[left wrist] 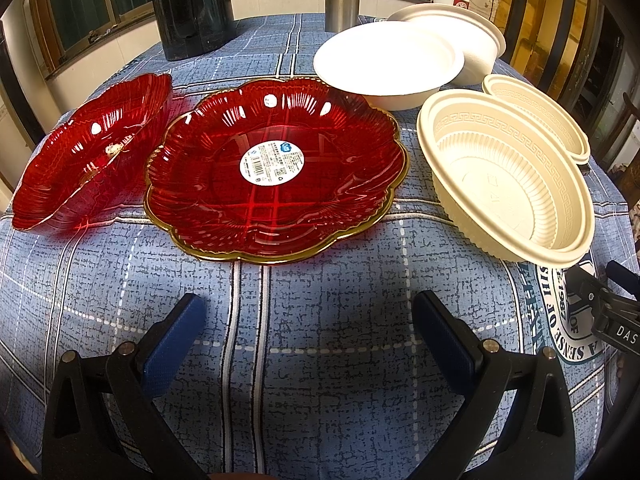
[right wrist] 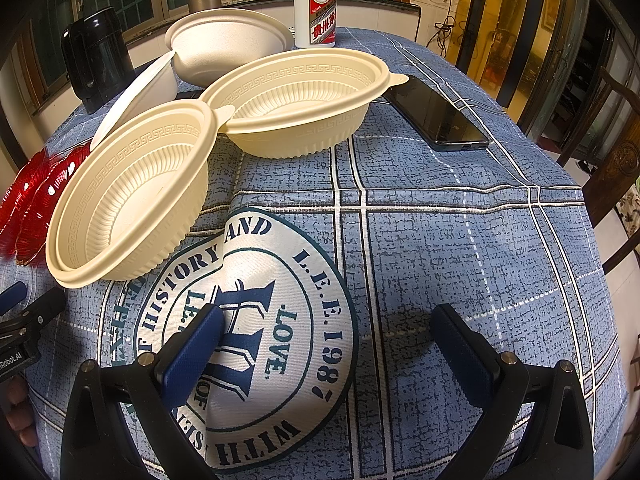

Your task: Organize plates and bowls

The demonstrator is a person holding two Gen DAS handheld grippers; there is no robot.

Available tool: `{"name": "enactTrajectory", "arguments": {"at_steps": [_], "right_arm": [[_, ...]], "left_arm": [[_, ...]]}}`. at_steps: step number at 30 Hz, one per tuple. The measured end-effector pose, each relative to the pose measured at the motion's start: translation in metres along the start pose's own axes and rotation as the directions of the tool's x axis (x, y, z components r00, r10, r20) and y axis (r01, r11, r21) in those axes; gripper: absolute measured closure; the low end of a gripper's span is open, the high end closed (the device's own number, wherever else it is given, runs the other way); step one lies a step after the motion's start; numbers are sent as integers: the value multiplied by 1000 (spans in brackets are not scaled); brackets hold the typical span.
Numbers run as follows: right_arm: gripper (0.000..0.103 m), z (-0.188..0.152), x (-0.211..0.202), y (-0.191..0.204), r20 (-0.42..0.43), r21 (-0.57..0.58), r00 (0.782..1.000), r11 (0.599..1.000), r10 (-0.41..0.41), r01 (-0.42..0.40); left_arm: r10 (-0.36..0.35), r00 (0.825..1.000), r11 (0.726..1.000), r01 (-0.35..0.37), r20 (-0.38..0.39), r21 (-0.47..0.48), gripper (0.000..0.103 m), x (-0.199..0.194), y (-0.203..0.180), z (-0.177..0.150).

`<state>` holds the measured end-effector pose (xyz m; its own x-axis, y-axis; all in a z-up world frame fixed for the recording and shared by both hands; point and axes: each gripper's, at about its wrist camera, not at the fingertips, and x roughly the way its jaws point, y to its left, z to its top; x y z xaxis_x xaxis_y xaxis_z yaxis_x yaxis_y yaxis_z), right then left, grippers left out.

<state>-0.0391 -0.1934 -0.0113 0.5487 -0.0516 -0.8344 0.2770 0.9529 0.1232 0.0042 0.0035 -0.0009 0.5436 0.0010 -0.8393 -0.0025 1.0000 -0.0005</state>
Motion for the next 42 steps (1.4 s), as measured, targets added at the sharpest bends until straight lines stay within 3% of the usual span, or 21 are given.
{"name": "enactTrajectory", "arguments": {"at_steps": [42], "right_arm": [[0,0,0,0,0,0,1000,1000,0,0]], "left_arm": [[-12,1000,1000,12,-4,2,0,-1,-12,0]]}}
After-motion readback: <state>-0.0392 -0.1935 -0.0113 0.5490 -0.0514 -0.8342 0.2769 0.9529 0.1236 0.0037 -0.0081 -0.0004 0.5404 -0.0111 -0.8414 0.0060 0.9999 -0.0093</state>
